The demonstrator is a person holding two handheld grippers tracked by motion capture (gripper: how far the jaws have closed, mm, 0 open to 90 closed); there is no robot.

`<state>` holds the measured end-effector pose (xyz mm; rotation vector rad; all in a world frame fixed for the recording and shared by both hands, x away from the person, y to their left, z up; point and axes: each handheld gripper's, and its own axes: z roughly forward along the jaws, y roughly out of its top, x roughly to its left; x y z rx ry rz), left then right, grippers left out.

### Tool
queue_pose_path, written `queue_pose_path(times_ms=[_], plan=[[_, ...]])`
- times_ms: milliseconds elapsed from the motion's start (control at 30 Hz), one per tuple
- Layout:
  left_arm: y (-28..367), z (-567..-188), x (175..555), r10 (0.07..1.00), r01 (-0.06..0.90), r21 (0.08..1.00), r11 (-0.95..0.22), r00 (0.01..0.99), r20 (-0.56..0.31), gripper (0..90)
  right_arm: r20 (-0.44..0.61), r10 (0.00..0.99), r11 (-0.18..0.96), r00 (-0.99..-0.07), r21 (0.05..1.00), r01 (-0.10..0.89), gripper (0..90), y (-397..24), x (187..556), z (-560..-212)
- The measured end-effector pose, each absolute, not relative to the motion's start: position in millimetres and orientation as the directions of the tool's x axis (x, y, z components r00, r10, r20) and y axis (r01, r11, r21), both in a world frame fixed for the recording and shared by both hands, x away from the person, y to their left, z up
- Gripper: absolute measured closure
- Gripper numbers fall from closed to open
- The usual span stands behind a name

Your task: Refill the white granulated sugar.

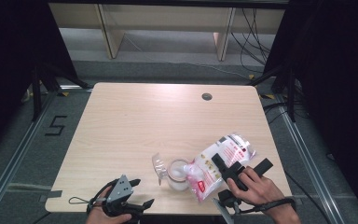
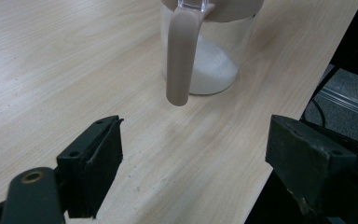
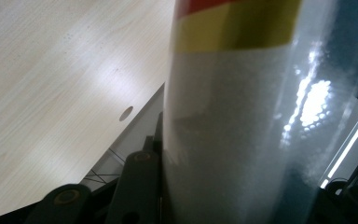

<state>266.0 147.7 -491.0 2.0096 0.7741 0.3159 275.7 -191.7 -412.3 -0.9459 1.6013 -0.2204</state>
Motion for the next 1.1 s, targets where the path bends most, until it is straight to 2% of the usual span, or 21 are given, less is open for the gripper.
queue_pose_path(times_ms=[1100], plan=[[148.3, -490.8, 266.4, 0.633, 0.393, 0.84, -0.373, 0.77, -0.079, 18.2, -0.742, -0.669, 0.652, 0.035, -0.609, -0.452, 70.8, -193.0, 275.7, -411.2]])
